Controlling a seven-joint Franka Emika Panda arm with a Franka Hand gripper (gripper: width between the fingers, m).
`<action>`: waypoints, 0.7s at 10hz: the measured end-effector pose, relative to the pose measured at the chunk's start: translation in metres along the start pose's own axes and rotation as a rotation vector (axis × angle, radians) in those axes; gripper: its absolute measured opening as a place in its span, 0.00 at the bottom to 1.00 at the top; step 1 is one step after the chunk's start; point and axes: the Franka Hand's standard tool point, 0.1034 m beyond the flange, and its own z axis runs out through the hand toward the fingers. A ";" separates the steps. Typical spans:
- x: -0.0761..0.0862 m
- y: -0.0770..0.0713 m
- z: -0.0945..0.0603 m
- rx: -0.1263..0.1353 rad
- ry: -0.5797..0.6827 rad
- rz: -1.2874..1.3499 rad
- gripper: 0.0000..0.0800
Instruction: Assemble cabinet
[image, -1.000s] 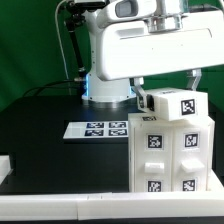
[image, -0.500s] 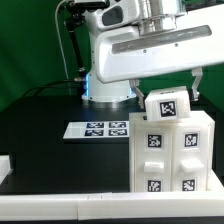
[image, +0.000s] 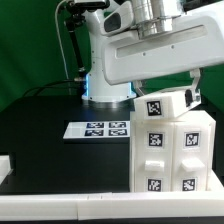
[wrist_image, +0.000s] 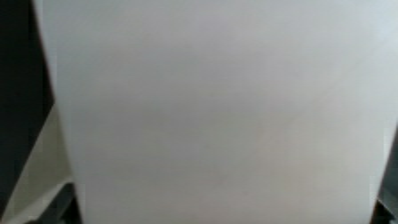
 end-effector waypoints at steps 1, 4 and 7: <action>0.000 0.001 0.000 0.001 -0.002 0.053 0.69; -0.002 0.000 0.000 0.002 -0.019 0.321 0.69; -0.004 0.000 0.001 0.006 -0.042 0.532 0.69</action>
Offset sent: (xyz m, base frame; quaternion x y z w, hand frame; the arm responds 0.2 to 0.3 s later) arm -0.0022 -0.0088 -0.0024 -0.0392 -0.0128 0.2792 0.9594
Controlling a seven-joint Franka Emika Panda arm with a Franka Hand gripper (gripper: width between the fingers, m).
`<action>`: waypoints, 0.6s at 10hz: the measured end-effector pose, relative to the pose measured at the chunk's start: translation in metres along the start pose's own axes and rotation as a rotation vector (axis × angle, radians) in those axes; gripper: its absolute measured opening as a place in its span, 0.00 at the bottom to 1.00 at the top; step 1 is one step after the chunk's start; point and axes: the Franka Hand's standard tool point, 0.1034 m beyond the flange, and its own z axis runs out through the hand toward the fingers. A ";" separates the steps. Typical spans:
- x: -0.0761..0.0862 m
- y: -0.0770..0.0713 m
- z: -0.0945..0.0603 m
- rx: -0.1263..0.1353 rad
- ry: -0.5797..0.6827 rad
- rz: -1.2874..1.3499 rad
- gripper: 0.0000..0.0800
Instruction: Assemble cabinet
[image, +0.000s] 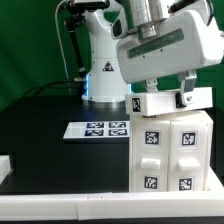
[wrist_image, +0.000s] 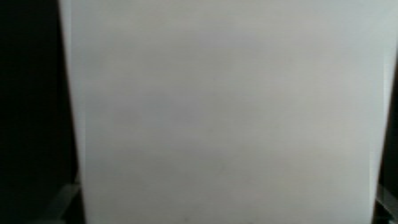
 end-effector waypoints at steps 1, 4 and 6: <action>0.000 0.000 0.000 0.004 -0.011 0.078 0.69; 0.003 0.001 0.000 0.017 -0.042 0.265 0.69; 0.000 0.000 0.001 0.019 -0.049 0.301 0.82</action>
Offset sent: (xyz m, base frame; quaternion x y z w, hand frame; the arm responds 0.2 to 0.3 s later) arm 0.0039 -0.0067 0.0039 -0.0076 -0.0144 0.1778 0.9839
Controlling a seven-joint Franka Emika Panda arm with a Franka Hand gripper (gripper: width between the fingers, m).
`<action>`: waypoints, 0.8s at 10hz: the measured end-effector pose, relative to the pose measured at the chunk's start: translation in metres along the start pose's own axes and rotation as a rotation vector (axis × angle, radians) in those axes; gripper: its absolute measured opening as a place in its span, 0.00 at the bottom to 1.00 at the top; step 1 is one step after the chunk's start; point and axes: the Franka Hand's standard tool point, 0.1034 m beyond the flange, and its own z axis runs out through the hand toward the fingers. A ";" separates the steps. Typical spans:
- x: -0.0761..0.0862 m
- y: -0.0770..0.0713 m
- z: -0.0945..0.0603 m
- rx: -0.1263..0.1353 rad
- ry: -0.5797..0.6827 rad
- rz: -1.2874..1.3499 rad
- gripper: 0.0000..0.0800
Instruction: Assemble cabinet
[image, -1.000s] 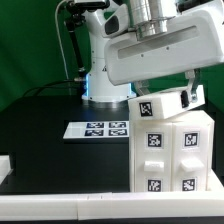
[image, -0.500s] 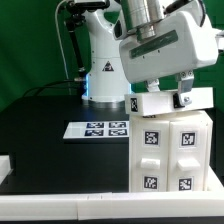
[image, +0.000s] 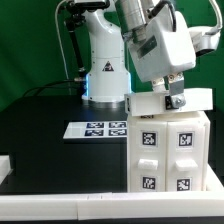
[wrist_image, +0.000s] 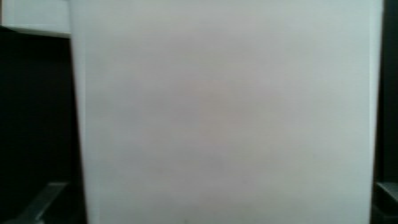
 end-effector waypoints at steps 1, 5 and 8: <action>0.000 0.000 -0.001 0.000 0.000 -0.026 0.94; 0.001 -0.011 -0.034 0.034 -0.030 -0.144 1.00; 0.001 -0.016 -0.039 0.043 -0.030 -0.196 1.00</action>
Offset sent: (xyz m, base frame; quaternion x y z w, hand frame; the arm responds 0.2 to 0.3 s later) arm -0.0055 0.0002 0.0356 0.0198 -0.0523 -0.0112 0.9984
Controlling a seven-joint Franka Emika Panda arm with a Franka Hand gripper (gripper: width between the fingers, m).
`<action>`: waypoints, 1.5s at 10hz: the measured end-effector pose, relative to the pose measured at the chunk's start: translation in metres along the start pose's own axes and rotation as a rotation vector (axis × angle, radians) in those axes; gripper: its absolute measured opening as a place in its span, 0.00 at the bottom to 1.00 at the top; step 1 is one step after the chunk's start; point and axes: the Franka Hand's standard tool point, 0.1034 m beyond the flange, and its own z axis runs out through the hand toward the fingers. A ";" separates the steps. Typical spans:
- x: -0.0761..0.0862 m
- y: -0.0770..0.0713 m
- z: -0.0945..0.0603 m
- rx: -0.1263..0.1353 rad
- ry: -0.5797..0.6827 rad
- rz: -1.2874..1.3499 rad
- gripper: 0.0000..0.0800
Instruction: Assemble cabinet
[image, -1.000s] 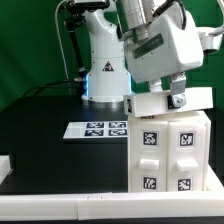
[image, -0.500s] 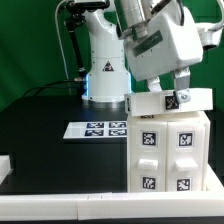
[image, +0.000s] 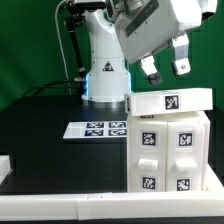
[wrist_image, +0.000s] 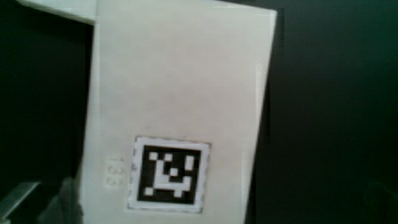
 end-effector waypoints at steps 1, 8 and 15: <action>0.000 0.000 0.001 -0.003 0.000 -0.024 1.00; -0.009 -0.009 -0.002 -0.082 -0.039 -0.794 1.00; -0.011 -0.006 0.006 -0.125 -0.018 -1.660 1.00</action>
Offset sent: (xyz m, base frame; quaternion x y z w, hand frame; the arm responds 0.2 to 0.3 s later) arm 0.0109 0.0055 0.0039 -0.0379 -0.0291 -0.3754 0.9256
